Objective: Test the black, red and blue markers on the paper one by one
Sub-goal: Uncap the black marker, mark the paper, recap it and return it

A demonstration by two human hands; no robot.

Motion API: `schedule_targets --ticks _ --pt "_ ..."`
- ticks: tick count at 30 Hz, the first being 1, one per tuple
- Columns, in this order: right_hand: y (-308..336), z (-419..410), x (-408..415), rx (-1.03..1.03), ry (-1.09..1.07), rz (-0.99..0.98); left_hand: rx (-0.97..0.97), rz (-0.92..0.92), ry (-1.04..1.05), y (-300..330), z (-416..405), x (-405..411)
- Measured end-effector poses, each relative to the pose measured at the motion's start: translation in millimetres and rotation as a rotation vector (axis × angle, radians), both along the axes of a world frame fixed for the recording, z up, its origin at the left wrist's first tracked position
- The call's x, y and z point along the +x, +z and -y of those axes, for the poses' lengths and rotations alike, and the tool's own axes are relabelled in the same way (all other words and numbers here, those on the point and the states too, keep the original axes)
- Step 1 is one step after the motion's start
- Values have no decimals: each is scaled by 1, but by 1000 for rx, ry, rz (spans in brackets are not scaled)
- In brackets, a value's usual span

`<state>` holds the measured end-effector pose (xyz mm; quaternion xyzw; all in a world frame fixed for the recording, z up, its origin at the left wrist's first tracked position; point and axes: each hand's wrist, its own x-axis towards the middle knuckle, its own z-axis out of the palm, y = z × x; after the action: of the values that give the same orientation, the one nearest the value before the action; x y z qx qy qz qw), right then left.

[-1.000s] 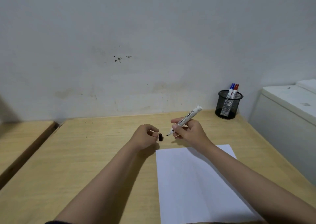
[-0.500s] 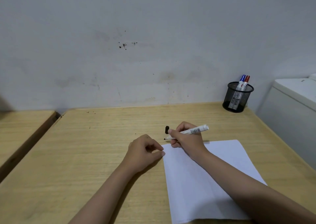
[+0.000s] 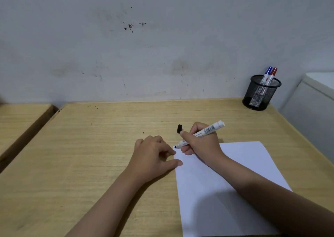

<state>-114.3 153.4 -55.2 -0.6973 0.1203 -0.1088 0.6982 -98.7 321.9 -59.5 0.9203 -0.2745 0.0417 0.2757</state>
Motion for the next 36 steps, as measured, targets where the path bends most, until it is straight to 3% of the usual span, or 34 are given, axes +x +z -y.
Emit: schedule_targets --ticks 9,26,33,36 --pt "-2 -2 -4 -107 22 67 10 39 -14 -2 -1 1" --pt "-5 1 1 -98 55 15 -49 46 -34 -1 1 1" --pt "-4 8 1 162 -26 98 -41 29 -46 -2 -1 2" --pt "0 10 2 313 -68 89 -181 -58 -27 -2 1 4"
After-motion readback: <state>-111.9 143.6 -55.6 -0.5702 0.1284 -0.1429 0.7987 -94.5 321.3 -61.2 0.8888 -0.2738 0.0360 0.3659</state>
